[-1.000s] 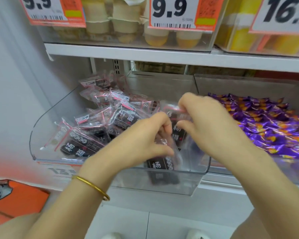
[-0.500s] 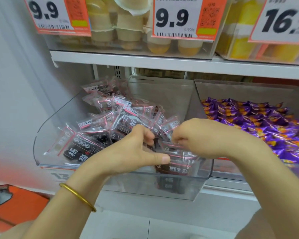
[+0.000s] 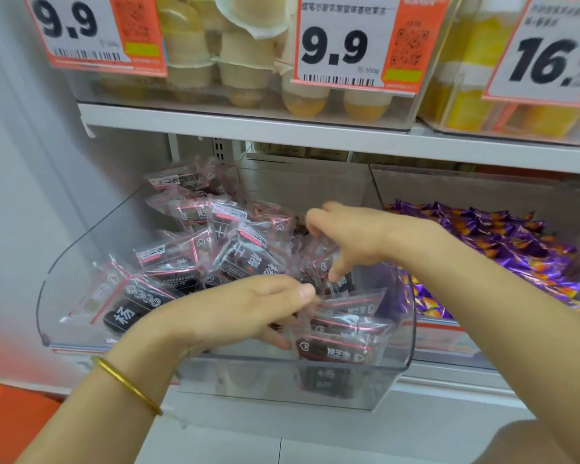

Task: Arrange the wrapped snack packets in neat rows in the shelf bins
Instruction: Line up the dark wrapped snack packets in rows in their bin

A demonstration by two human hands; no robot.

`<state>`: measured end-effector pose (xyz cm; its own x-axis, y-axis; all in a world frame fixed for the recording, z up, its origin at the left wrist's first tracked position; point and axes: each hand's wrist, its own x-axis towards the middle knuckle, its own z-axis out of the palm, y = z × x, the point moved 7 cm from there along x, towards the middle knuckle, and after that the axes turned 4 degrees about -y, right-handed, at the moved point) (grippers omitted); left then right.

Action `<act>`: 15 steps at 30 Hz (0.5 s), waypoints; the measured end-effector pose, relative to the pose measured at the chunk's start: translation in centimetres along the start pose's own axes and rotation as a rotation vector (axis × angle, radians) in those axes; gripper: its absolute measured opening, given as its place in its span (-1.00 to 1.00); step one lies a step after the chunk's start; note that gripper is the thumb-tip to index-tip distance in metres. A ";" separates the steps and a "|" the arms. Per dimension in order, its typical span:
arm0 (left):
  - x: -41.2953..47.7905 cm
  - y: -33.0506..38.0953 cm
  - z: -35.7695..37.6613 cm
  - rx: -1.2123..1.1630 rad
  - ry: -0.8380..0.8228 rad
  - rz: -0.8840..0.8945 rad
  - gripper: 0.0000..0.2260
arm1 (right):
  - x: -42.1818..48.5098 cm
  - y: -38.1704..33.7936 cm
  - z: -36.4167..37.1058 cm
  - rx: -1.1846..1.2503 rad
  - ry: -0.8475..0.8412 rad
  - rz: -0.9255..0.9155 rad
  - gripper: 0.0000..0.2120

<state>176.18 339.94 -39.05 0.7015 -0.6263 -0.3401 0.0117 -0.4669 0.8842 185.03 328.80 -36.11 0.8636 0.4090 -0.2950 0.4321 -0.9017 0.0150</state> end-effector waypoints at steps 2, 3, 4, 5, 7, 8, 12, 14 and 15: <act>0.5 -0.2 -0.4 -0.002 0.046 -0.016 -0.70 | -0.4 0.1 -0.5 -0.082 0.004 -0.011 -0.46; 0.8 -0.3 -0.5 0.013 0.056 -0.022 -0.74 | -0.8 0.2 -0.5 -0.106 -0.014 -0.009 -0.49; 1.1 -0.4 -0.6 0.022 0.055 -0.022 -0.76 | -1.2 0.3 -0.6 -0.130 -0.025 -0.002 -0.52; 1.3 -0.4 -0.5 0.027 0.045 -0.021 -0.76 | -1.6 0.3 -0.7 -0.159 -0.018 0.007 -0.55; 1.5 -0.4 -0.5 0.059 0.034 -0.025 -0.77 | -2.4 -0.1 -1.0 -0.203 0.047 0.009 -0.58; 1.5 -0.3 -0.9 0.073 0.059 -0.030 -0.79 | -2.8 -0.3 -1.0 -0.212 0.076 0.009 -0.58; 0.6 -0.3 -5.0 0.315 0.437 -0.058 -0.91 | -4.3 -1.1 0.0 -0.173 0.088 0.036 -0.65; 0.2 -0.6 -5.9 0.534 0.488 -0.109 -0.97 | -4.8 -1.6 0.4 -0.147 0.097 0.018 -0.74; 0.4 -1.0 -5.6 0.640 0.443 -0.145 -0.91 | -5.0 -1.8 0.6 -0.134 0.109 0.004 -0.76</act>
<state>180.43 343.62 -38.25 0.9444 -0.2873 -0.1599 -0.1925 -0.8774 0.4393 179.78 328.28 -35.27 0.8853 0.4246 -0.1895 0.4530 -0.8796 0.1453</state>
